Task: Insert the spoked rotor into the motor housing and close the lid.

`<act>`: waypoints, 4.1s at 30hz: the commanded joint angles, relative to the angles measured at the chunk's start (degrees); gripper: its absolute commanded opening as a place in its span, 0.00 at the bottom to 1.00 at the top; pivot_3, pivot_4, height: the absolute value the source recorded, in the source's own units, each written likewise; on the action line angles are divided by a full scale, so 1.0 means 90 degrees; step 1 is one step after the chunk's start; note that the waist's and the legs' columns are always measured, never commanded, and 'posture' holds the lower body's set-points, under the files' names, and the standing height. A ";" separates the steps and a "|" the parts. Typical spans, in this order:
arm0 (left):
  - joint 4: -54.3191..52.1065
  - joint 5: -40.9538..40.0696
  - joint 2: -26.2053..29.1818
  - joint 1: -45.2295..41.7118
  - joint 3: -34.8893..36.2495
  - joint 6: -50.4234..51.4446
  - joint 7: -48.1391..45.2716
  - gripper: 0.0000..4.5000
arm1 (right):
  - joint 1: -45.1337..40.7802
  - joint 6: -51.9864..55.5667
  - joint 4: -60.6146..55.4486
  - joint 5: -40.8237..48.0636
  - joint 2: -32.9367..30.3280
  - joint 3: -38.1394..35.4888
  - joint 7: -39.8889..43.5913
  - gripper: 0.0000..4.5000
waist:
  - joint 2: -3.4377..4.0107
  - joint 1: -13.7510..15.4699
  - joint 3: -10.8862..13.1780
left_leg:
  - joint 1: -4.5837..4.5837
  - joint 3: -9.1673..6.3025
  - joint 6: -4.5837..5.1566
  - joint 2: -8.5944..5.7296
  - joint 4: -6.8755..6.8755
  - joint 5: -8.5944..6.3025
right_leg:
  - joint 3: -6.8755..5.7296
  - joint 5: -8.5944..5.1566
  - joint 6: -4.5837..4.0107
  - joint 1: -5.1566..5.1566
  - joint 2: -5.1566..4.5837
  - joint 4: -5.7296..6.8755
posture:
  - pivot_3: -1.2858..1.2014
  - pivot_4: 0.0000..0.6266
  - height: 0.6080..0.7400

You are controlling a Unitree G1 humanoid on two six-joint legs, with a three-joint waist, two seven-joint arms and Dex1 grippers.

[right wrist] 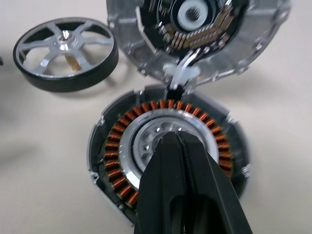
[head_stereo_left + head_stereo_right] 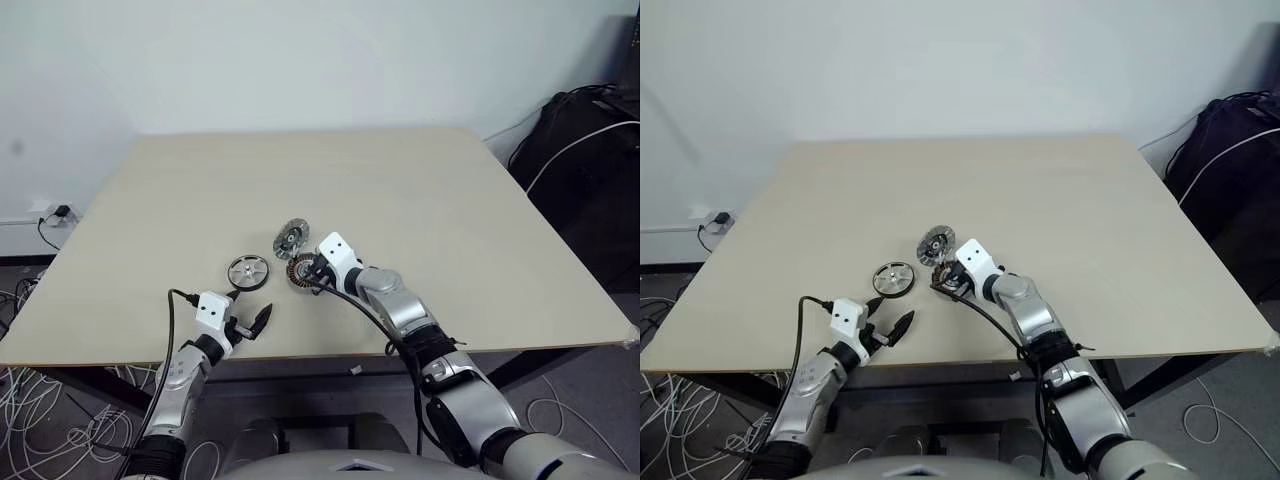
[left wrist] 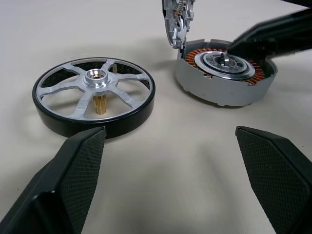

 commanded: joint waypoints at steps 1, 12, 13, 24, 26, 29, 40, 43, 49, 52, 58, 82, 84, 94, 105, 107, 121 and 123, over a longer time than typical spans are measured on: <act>-0.0401 -0.0128 0.0045 -0.0041 0.0056 0.0027 -0.0012 1.00 | -0.0048 -0.0056 -0.0214 0.0088 0.0036 -0.0088 0.0006 0.01 | 0.0000 0.0000 0.0000 | 0.0000 0.0000 0.0000 0.0000 0.0000 0.0000 | 0.0000 0.0000 0.0000 0.0000 0.0000 0.0000 | 0.52 0.00 1.00; -0.0552 -0.0141 0.0051 -0.0020 0.0073 0.0176 -0.0016 1.00 | -0.0246 -0.0222 0.0311 0.0020 0.0206 -0.0023 -0.0016 0.01 | 0.0000 -0.0002 0.0000 | 0.0000 0.0001 0.0000 0.0000 0.0000 0.0000 | 0.0000 0.0000 0.0000 0.0000 0.0000 0.0000 | 0.52 0.00 1.00; -0.0563 -0.0143 0.0052 -0.0014 0.0076 0.0180 -0.0014 1.00 | -0.0286 -0.0260 0.0399 0.0004 0.0225 -0.0020 -0.0022 0.01 | 0.0000 -0.0003 0.0000 | 0.0000 0.0001 0.0000 0.0000 0.0000 0.0000 | 0.0000 0.0000 0.0000 0.0000 0.0000 0.0000 | 0.52 0.00 1.00; -0.0661 -0.0193 0.0057 0.0036 0.0062 0.0278 0.0018 1.00 | -0.0605 -0.0549 0.0980 -0.0034 0.0348 -0.0054 -0.0038 0.01 | 0.0001 -0.0020 0.0000 | 0.0000 0.0000 0.0000 0.0000 -0.0003 0.0000 | 0.0000 0.0000 -0.0001 -0.0002 0.0000 0.0000 | 0.52 0.00 1.00; -0.0674 -0.0198 0.0057 0.0042 0.0061 0.0288 0.0016 1.00 | -0.0636 -0.0580 0.1039 -0.0046 0.0372 -0.0039 -0.0038 0.01 | 0.0001 -0.0022 0.0000 | 0.0000 -0.0001 0.0000 0.0000 -0.0003 0.0000 | 0.0000 0.0000 -0.0001 -0.0002 0.0000 0.0000 | 0.52 0.00 1.00; -0.0701 -0.0201 0.0051 0.0053 0.0054 0.0308 0.0021 1.00 | -0.0668 -0.0622 0.1122 -0.0073 0.0392 -0.0013 -0.0026 0.01 | 0.0001 -0.0031 0.0000 | 0.0001 0.0000 0.0000 0.0000 -0.0003 0.0000 | 0.0000 0.0000 -0.0001 -0.0002 0.0001 0.0001 | 0.52 0.00 1.00; -0.0779 -0.0209 0.0038 0.0074 0.0053 0.0380 0.0047 1.00 | -0.0766 -0.0717 0.1308 -0.0118 0.0404 -0.0043 -0.0025 0.01 | 0.0003 -0.0038 -0.0001 | 0.0004 -0.0001 0.0000 0.0000 -0.0005 0.0000 | 0.0000 0.0000 -0.0001 0.0000 0.0001 0.0001 | 0.52 0.00 1.00; -0.0804 -0.0215 0.0040 0.0089 0.0053 0.0388 0.0044 1.00 | -0.0794 -0.0759 0.1133 -0.0043 0.0373 -0.0157 -0.0069 0.01 | 0.0003 -0.0038 -0.0001 | 0.0004 -0.0001 -0.0001 0.0000 -0.0005 0.0000 | 0.0000 0.0000 -0.0001 0.0000 0.0001 0.0001 | 0.52 0.00 1.00; -0.0818 -0.0224 0.0048 0.0092 0.0048 0.0407 0.0028 1.00 | -0.0785 -0.0739 0.0990 -0.0041 0.0374 -0.0228 -0.0069 0.01 | 0.0003 -0.0036 -0.0001 | 0.0003 -0.0001 -0.0001 0.0000 -0.0006 0.0000 | 0.0001 0.0000 -0.0002 -0.0001 0.0001 0.0001 | 0.52 0.00 1.00; -0.0821 -0.0220 0.0047 0.0088 0.0045 0.0413 0.0028 1.00 | -0.0773 -0.0739 0.0993 -0.0061 0.0376 -0.0229 -0.0069 0.01 | 0.0003 -0.0039 -0.0001 | 0.0003 0.0000 -0.0001 0.0000 -0.0006 0.0000 | 0.0001 0.0000 -0.0002 -0.0001 0.0001 0.0001 | 0.52 0.00 1.00; -0.0827 -0.0208 0.0045 0.0087 0.0044 0.0413 0.0041 1.00 | -0.0788 -0.0772 0.1242 -0.0115 0.0387 -0.0191 -0.0067 0.01 | 0.0003 -0.0038 -0.0001 | 0.0003 -0.0001 -0.0001 0.0000 -0.0006 0.0000 | 0.0001 0.0000 -0.0002 -0.0001 0.0001 0.0001 | 0.52 0.00 1.00; -0.2364 -0.2374 -0.0160 0.0689 0.1033 0.2880 0.0459 1.00 | 0.0627 0.0804 -0.2860 0.0992 -0.0260 -0.0718 0.0236 0.01 | 0.0003 0.0001 0.0000 | -0.0008 -0.0003 -0.0002 0.0004 0.0005 -0.0001 | -0.0005 -0.0020 -0.0032 -0.0003 -0.0001 0.0001 | 0.52 0.00 1.00; -0.2477 -0.2688 -0.0203 0.0615 0.1157 0.3254 0.0584 1.00 | 0.0665 0.0917 -0.3009 0.1020 -0.0271 -0.0704 0.0187 0.01 | 0.0002 0.0003 0.0000 | -0.0008 -0.0002 -0.0002 0.0004 0.0006 -0.0001 | -0.0005 -0.0020 -0.0031 -0.0002 -0.0003 0.0000 | 0.52 0.00 1.00; -0.2003 -0.4030 -0.0470 -0.0308 0.2013 0.5095 0.1814 1.00 | 0.0714 0.1036 -0.3136 0.1043 -0.0269 -0.0604 0.0026 0.01 | -0.0006 0.0007 0.0004 | -0.0009 -0.0003 -0.0002 0.0002 0.0007 -0.0001 | -0.0006 -0.0014 -0.0021 -0.0002 -0.0002 -0.0003 | 0.52 0.00 1.00; -0.1537 -0.5166 -0.0799 -0.0890 0.2830 0.6119 0.2697 1.00 | 0.0695 0.1049 -0.3137 0.1059 -0.0320 -0.0660 -0.0041 0.01 | -0.0012 0.0024 0.0008 | -0.0010 -0.0003 -0.0002 0.0001 0.0006 -0.0001 | -0.0006 -0.0005 -0.0006 -0.0001 -0.0002 -0.0007 | 0.52 0.00 1.00; -0.1506 -0.5274 -0.0840 -0.0942 0.2877 0.6200 0.2743 1.00 | 0.0705 0.1061 -0.3161 0.1065 -0.0329 -0.0650 -0.0060 0.01 | -0.0013 0.0028 0.0007 | -0.0011 -0.0002 -0.0003 0.0001 0.0007 -0.0001 | -0.0006 -0.0006 -0.0008 -0.0001 -0.0002 -0.0008 | 0.52 0.00 1.00; -0.1041 -0.5243 -0.1192 -0.1390 0.2984 0.5978 0.3076 1.00 | 0.0700 0.1097 -0.3182 0.1096 -0.0388 -0.0676 -0.0130 0.01 | -0.0023 0.0061 0.0013 | -0.0015 0.0001 -0.0003 0.0000 0.0005 -0.0001 | -0.0004 -0.0010 -0.0016 0.0001 -0.0002 -0.0012 | 0.52 0.00 1.00; -0.0998 -0.5225 -0.1209 -0.1433 0.2976 0.5940 0.3050 1.00 | 0.0699 0.1101 -0.3181 0.1100 -0.0392 -0.0679 -0.0139 0.01 | -0.0024 0.0065 0.0014 | -0.0015 0.0001 -0.0003 0.0000 0.0005 -0.0001 | -0.0004 -0.0012 -0.0019 0.0001 -0.0002 -0.0012 | 0.52 0.00 1.00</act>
